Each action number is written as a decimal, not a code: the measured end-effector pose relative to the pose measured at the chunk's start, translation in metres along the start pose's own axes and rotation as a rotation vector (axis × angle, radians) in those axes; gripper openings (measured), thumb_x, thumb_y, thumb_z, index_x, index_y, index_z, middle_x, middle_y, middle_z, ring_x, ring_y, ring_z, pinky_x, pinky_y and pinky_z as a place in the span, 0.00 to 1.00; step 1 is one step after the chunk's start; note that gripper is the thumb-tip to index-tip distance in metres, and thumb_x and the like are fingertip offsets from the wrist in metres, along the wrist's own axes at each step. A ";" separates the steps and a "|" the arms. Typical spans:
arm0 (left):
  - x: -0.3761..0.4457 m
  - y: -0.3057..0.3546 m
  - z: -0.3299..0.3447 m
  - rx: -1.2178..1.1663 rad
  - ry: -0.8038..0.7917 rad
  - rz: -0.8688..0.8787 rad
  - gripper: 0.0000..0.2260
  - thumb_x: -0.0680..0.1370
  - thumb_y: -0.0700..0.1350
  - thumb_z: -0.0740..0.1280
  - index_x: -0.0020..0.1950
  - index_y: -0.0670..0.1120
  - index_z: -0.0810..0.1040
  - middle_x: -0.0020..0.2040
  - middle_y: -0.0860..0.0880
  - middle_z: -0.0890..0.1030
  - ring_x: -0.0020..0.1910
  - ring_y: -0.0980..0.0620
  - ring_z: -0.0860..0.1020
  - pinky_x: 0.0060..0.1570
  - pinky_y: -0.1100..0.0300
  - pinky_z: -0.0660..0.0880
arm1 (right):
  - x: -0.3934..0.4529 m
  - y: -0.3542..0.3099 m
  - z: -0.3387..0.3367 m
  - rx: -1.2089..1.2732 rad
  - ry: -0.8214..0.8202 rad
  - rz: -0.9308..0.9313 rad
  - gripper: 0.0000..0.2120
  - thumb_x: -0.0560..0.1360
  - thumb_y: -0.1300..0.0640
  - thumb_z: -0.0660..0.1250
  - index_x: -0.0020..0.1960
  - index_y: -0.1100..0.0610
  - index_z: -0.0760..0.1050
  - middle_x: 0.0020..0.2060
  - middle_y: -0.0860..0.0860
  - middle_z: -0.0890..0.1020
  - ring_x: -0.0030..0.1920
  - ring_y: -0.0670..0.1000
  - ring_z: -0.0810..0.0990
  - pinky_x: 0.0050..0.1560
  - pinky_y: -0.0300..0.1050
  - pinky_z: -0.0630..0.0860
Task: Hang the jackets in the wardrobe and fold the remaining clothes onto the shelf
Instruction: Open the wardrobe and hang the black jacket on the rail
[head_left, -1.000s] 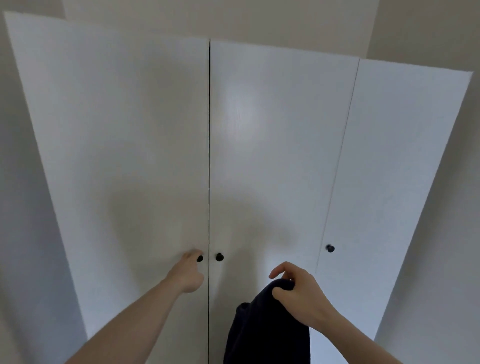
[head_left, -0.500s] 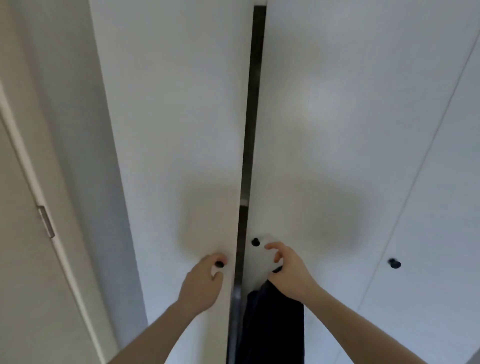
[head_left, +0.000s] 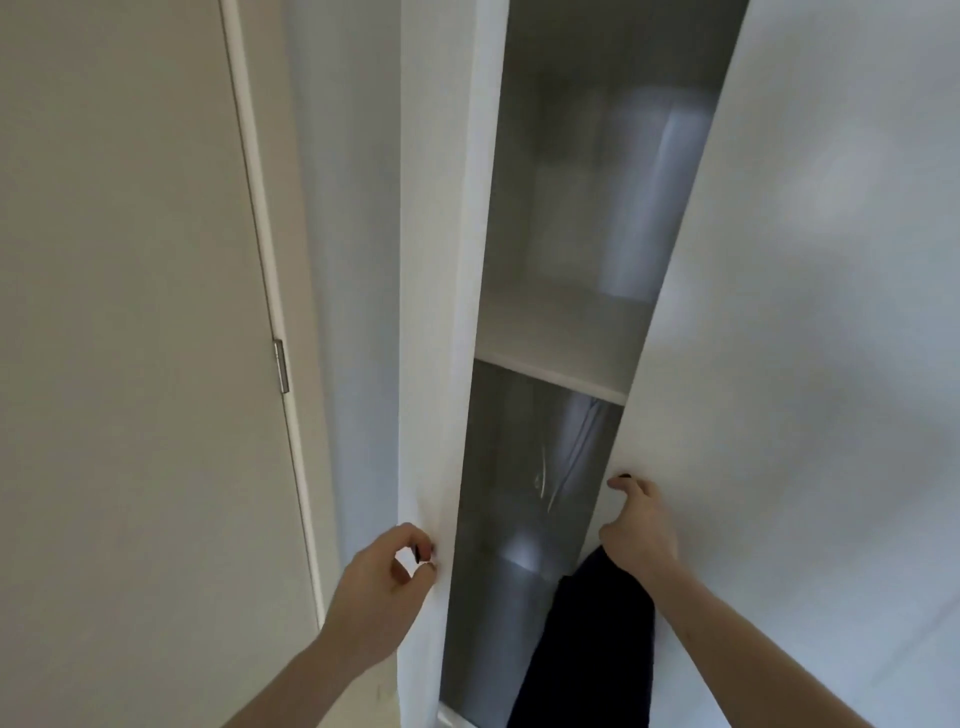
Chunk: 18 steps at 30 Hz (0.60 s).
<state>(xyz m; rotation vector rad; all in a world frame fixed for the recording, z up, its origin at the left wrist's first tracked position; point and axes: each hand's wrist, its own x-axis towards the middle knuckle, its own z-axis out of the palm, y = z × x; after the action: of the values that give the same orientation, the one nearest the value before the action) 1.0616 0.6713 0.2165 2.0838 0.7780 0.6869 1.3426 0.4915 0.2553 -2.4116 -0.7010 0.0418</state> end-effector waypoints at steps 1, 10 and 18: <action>0.000 0.000 -0.004 -0.013 0.004 -0.013 0.08 0.78 0.49 0.71 0.51 0.63 0.76 0.45 0.64 0.81 0.41 0.60 0.81 0.35 0.67 0.81 | 0.000 -0.001 0.002 -0.008 0.007 0.013 0.30 0.68 0.65 0.71 0.70 0.54 0.72 0.72 0.53 0.69 0.66 0.57 0.76 0.60 0.49 0.76; 0.001 -0.003 -0.030 -0.031 -0.065 0.047 0.10 0.79 0.47 0.71 0.46 0.63 0.76 0.40 0.60 0.82 0.33 0.52 0.81 0.32 0.61 0.81 | -0.014 -0.011 -0.012 0.042 0.008 0.077 0.30 0.69 0.69 0.68 0.70 0.54 0.73 0.67 0.53 0.77 0.65 0.56 0.77 0.60 0.43 0.71; 0.003 -0.011 -0.048 -0.047 -0.190 0.195 0.06 0.78 0.48 0.69 0.47 0.59 0.74 0.36 0.58 0.80 0.23 0.54 0.73 0.33 0.54 0.78 | -0.125 -0.024 0.017 0.155 0.273 0.207 0.22 0.70 0.59 0.74 0.58 0.45 0.70 0.55 0.45 0.78 0.51 0.53 0.80 0.50 0.45 0.74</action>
<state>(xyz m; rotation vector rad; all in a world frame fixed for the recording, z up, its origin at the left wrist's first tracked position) 1.0274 0.7017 0.2339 2.1631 0.4533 0.5940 1.2201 0.4556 0.2383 -2.2732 -0.3116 -0.1410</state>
